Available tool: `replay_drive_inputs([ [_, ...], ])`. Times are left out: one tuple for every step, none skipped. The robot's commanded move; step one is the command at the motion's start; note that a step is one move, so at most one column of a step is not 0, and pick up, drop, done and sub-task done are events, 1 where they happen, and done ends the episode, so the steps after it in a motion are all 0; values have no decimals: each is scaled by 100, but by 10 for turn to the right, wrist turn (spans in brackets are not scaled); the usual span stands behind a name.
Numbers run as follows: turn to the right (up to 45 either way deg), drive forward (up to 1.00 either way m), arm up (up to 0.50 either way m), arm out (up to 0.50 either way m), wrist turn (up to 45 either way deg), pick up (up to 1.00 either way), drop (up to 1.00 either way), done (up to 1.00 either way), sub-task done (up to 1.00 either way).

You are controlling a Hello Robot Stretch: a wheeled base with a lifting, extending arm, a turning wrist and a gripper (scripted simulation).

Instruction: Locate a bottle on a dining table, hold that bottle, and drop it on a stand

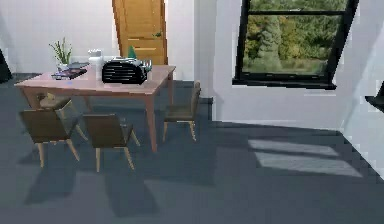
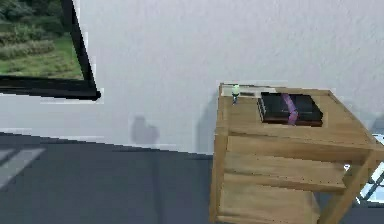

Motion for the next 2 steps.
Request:
replay_drive_inputs([
  [0, 100, 0, 0, 0, 0, 0, 0, 0],
  [90, 0, 0, 0, 0, 0, 0, 0, 0],
])
